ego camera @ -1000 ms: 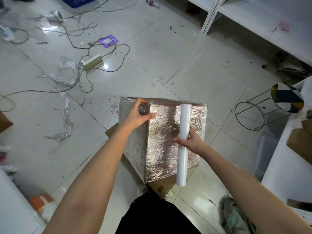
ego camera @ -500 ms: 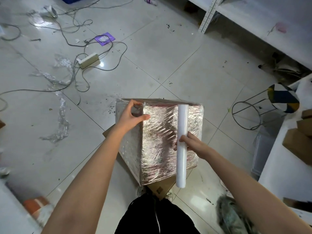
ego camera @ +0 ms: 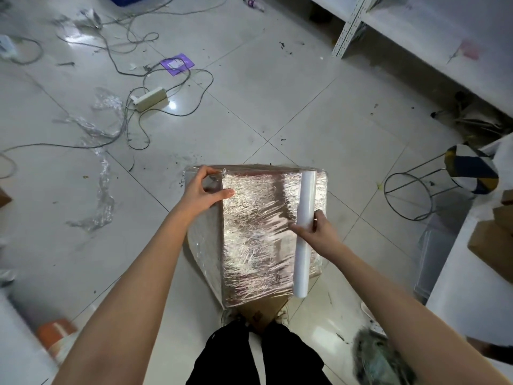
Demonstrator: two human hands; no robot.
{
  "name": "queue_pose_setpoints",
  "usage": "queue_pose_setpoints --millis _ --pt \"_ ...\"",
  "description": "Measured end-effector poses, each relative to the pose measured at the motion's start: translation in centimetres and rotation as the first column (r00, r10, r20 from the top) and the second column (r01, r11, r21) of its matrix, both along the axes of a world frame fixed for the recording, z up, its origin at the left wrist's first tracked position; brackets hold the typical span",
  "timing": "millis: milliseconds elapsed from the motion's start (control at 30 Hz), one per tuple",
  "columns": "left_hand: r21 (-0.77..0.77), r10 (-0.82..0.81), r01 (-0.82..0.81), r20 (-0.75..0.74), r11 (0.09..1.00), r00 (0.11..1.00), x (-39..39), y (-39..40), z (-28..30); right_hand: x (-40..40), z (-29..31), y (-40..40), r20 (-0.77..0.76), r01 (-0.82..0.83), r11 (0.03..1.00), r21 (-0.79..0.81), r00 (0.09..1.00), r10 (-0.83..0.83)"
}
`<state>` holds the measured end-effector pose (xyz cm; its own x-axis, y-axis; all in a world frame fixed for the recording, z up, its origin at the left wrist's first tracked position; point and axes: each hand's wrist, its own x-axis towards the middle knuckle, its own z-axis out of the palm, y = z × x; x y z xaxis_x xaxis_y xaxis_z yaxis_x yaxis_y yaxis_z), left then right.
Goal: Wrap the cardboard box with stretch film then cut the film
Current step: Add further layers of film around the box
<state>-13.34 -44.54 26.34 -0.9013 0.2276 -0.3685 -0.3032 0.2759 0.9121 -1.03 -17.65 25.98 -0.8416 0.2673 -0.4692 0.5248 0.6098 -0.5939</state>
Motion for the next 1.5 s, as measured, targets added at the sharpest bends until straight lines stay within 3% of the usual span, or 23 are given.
queue_pose_setpoints --millis 200,400,633,700,733,800,867,933,1000,1067,1133,1333,1500 --pt "0.065 0.008 -0.008 -0.004 0.998 1.000 0.7 -0.1 0.4 -1.1 -1.6 -0.7 0.097 0.071 0.989 0.129 0.992 -0.084" --pt "0.064 0.015 -0.017 0.040 0.998 0.999 1.3 0.2 1.0 -0.6 -2.7 -1.7 0.154 0.040 0.982 0.183 0.986 -0.069" --pt "0.004 -0.017 0.017 0.022 1.000 1.000 1.9 0.5 1.2 -0.2 -3.2 -1.8 0.173 0.080 0.992 0.097 0.980 -0.096" --pt "-0.150 -0.042 0.043 0.007 0.988 0.999 2.3 0.8 0.9 -0.2 -3.2 -1.8 0.177 0.072 0.993 0.091 0.980 -0.087" --pt "-0.306 -0.067 0.051 -0.040 0.951 0.997 2.6 1.1 0.6 -0.2 -3.3 -1.8 0.180 0.068 0.994 0.087 0.980 -0.083" --pt "-0.666 -0.165 -0.065 -0.277 0.743 0.947 3.8 1.7 -0.2 -0.2 -3.4 -1.8 0.191 0.065 0.995 0.079 0.978 -0.079" --pt "-0.786 -0.386 -0.222 -0.502 0.577 0.774 5.4 3.1 -0.7 0.0 -3.5 -1.6 0.194 0.068 0.995 0.071 0.978 -0.081" --pt "-0.835 -0.655 -0.192 -0.528 0.515 0.540 7.2 4.9 -1.7 0.3 -3.6 -1.3 0.191 0.066 0.996 0.058 0.979 -0.076" --pt "-0.901 -0.800 -0.179 -0.433 0.395 0.415 8.2 6.1 -3.4 0.6 -3.7 -0.8 0.198 0.050 0.998 0.047 0.978 -0.058" --pt "-0.932 -0.838 -0.228 -0.354 0.280 0.416 7.9 6.4 -4.4 0.8 -3.8 -0.4 0.186 0.065 0.998 0.007 0.980 -0.066" --pt "-0.932 -0.847 -0.271 -0.337 0.240 0.411 7.1 6.4 -4.6 0.8 -3.8 -0.3 0.148 0.086 0.996 -0.037 0.986 -0.080" --pt "-0.926 -0.856 -0.302 -0.338 0.228 0.391 4.8 5.1 -4.1 0.2 -3.7 -0.9 0.114 0.064 0.986 -0.156 0.992 -0.047" --pt "-0.924 -0.840 -0.297 -0.351 0.241 0.413 4.2 5.2 -4.0 -0.6 -3.3 -0.8 0.080 0.149 0.952 -0.267 0.988 -0.132"
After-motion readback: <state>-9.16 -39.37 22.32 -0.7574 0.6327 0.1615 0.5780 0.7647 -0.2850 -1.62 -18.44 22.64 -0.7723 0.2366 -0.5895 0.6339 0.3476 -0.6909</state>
